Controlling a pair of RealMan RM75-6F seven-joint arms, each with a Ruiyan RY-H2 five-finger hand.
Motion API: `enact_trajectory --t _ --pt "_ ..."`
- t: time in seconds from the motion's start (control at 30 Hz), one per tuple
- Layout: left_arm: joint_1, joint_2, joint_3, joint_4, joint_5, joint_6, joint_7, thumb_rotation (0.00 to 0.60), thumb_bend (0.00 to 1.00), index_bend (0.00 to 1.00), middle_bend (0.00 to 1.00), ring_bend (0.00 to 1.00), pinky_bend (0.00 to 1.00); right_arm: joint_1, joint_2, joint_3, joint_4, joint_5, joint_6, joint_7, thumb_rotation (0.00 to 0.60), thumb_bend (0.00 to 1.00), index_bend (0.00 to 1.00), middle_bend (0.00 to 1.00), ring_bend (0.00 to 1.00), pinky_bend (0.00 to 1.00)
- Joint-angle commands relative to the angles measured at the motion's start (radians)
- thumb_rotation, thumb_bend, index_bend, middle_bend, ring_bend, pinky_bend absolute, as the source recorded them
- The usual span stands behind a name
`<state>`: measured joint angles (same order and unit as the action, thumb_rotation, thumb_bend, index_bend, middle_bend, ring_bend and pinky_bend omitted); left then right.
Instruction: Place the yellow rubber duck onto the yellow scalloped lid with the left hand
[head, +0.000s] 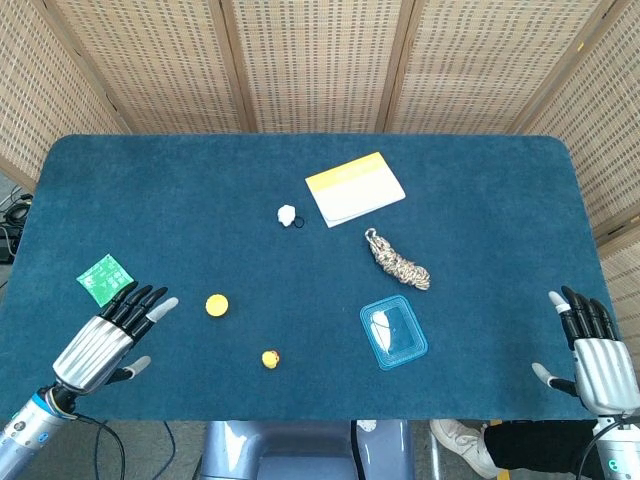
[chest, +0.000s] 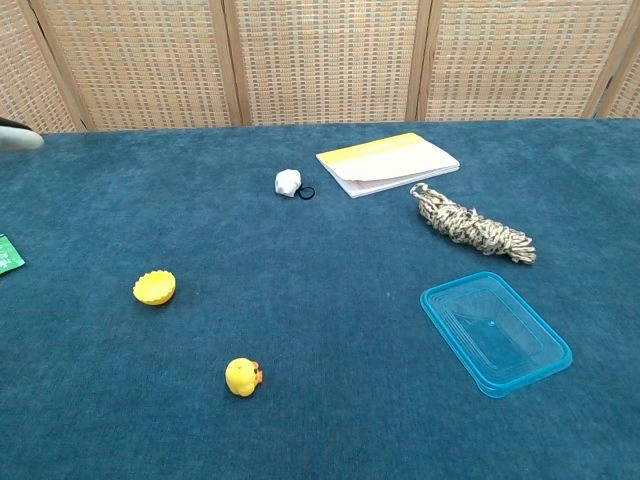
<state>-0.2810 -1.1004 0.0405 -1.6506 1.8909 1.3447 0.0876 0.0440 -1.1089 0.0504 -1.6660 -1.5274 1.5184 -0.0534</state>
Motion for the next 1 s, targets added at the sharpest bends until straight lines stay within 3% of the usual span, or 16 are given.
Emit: enact_trajectory --t 0.03,0.2,0.53,1.0 --pt "-0.048 0.005 0.020 -0.017 0.028 -0.063 -0.024 0.600 0.25 0.00 0.00 0.00 0.00 0.001 0.000 0.002 0.001 0.005 -0.003 0.002 0.600 0.00 0.00 0.00 0.00 0.00" --pt "-0.100 0.005 0.034 -0.027 0.038 -0.134 -0.036 0.600 0.25 0.01 0.00 0.00 0.00 0.000 0.000 0.005 0.003 0.008 -0.002 0.006 0.600 0.00 0.00 0.00 0.00 0.00" --pt "-0.185 -0.044 0.015 -0.071 0.005 -0.277 0.085 0.600 0.26 0.24 0.00 0.00 0.00 0.001 0.000 0.010 0.008 0.020 -0.007 0.016 0.600 0.00 0.00 0.00 0.00 0.00" --pt "-0.286 -0.151 -0.055 -0.064 -0.153 -0.461 0.244 0.600 0.28 0.31 0.00 0.00 0.00 0.008 0.000 0.014 0.019 0.030 -0.023 0.037 0.600 0.00 0.00 0.00 0.00 0.00"
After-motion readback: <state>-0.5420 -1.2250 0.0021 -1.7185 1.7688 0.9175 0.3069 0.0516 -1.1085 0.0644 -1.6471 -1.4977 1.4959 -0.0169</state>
